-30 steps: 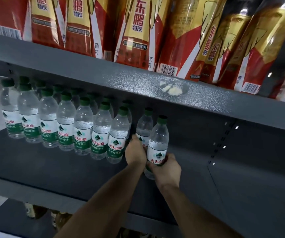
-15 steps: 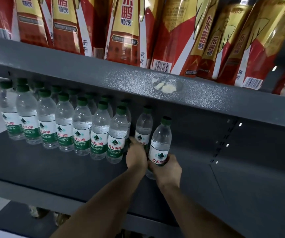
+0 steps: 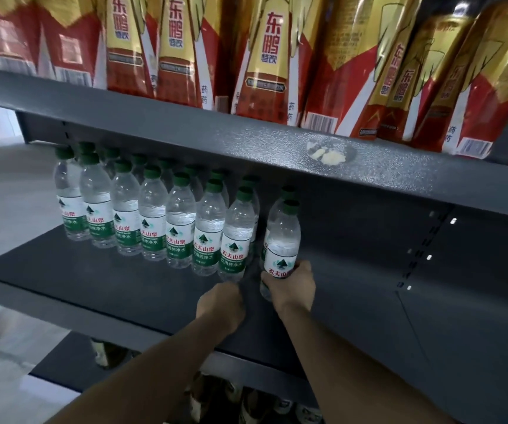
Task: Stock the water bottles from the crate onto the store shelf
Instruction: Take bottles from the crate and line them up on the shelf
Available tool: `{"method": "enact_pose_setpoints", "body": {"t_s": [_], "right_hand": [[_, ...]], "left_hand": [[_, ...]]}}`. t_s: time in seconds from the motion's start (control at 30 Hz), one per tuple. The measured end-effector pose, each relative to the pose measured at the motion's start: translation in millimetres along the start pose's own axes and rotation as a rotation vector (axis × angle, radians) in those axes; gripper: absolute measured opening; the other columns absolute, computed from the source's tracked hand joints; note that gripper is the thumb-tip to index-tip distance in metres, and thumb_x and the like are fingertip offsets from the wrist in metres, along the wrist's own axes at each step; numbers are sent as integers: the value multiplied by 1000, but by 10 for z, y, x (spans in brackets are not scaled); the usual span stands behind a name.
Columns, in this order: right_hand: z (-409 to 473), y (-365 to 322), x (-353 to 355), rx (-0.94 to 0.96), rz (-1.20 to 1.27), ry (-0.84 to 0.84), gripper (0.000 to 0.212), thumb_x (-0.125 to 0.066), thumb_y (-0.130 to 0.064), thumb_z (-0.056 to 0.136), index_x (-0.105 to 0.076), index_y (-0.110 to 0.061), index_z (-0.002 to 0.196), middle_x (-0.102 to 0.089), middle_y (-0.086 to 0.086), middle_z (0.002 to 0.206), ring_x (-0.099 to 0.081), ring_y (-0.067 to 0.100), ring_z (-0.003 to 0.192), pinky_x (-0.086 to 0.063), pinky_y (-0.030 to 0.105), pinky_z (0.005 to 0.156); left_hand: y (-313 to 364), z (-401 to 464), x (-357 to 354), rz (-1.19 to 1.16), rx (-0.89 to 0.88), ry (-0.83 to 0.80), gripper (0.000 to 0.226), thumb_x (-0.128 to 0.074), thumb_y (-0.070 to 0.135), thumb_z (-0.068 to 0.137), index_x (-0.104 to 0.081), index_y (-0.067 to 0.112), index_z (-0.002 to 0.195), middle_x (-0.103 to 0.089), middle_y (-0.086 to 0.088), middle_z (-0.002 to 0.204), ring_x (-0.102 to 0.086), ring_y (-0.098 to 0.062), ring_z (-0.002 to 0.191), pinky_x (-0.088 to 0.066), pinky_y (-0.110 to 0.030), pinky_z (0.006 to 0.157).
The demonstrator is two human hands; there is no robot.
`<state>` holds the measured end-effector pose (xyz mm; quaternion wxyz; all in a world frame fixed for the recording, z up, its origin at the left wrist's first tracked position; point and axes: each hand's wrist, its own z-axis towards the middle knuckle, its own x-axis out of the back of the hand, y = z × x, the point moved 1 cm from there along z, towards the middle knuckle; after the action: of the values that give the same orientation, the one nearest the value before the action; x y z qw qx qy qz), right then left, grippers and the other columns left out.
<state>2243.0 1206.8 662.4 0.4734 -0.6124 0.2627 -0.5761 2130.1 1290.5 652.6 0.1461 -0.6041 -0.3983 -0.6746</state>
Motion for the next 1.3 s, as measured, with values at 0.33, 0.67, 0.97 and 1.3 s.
{"method": "enact_pose_setpoints", "body": {"t_s": [0.33,0.67,0.97,1.3], "right_hand": [[68,-99,-384,-17,-40,-35,66,-87,-36,67,-39,-15,108,-65,11,115,-62,31,108,-46,30,76],[122,-97,-381,-55,-75,-47,74,-90,-43,60,-42,-14,109,-57,10,123,-59,30,109,-48,35,79],[-285,-127,-64,-108,-148,-173,64,-75,-51,78,-43,-11,116,-56,12,128,-57,30,115,-44,29,78],[-1633,-286,357,-113,-239,-156,43,-50,-46,98,-47,-14,126,-60,10,122,-57,28,109,-41,28,80]], "left_hand": [[-387,49,-14,-133,-5,-86,29,-72,34,84,-62,23,108,-63,1,117,-58,-22,112,-44,-30,86],[-369,95,-47,-115,-4,-89,31,-71,34,86,-61,21,112,-60,-1,124,-56,-23,117,-46,-33,93],[-583,-409,163,-224,-144,21,24,-55,23,95,-56,19,118,-53,-1,119,-56,-23,110,-50,-38,90],[-1123,-1345,602,-219,-254,-41,16,-54,18,94,-64,15,105,-64,-3,113,-61,-23,106,-50,-39,92]]}}
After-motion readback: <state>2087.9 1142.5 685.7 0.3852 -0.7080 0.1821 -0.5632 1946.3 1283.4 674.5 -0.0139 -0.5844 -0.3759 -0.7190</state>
